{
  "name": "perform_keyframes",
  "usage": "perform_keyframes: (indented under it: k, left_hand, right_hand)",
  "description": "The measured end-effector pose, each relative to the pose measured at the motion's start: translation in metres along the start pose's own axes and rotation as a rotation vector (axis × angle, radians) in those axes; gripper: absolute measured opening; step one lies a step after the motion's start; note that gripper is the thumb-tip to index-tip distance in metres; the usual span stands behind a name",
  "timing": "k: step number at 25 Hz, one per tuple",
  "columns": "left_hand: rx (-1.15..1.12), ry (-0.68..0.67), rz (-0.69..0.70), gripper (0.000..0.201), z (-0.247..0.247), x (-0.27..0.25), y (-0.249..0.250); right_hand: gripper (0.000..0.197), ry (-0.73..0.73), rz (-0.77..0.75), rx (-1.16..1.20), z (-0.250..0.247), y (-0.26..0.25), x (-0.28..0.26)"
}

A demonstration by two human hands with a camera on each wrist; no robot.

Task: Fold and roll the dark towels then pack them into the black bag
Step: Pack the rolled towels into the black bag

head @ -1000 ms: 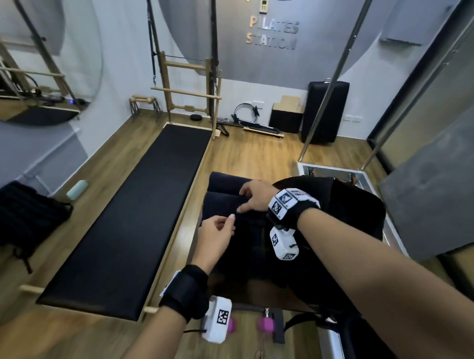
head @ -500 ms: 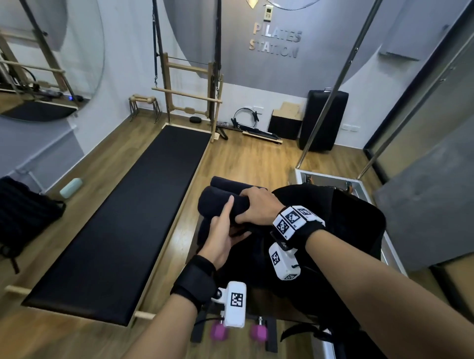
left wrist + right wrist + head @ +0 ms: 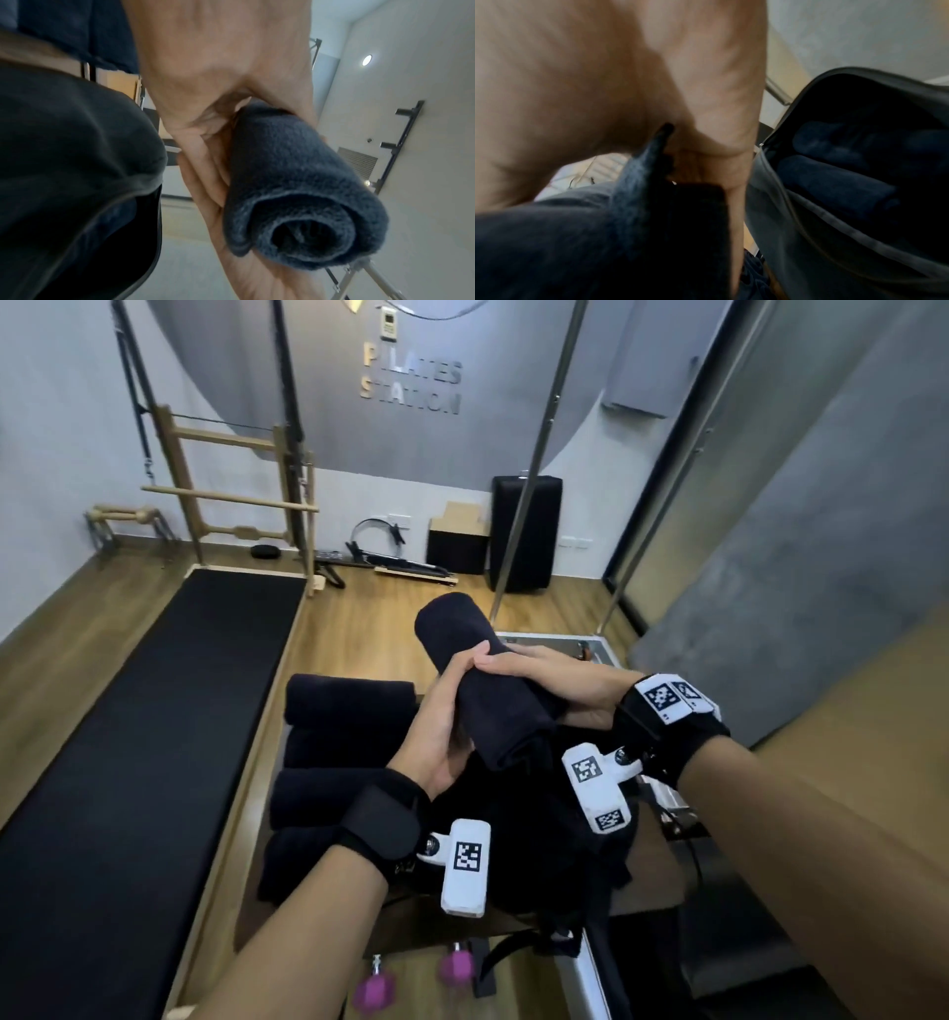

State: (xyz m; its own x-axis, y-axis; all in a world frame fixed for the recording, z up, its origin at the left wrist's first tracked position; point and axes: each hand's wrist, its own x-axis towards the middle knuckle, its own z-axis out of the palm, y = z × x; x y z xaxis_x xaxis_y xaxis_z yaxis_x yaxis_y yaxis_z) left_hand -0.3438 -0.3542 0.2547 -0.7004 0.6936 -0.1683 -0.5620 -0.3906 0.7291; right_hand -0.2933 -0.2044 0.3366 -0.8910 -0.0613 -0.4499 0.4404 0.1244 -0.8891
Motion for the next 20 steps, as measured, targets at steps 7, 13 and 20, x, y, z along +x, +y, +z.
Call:
perform_keyframes:
  k: [7,13,20]
  left_hand:
    - [0.360,-0.054,-0.051,0.076,0.046,0.025,-0.012]
    - [1.435,0.059,0.008,0.099,0.026,0.033,-0.023]
    - [1.967,-0.118,-0.034,0.060,0.010,0.014,-0.062]
  right_hand:
    - [0.042,0.074,-0.073,0.218,-0.041,0.020,-0.038]
    - [0.035,0.201,0.059,-0.006,-0.068,0.022,-0.040]
    - [0.041,0.168,0.433,-0.617,-0.079,0.026,-0.012]
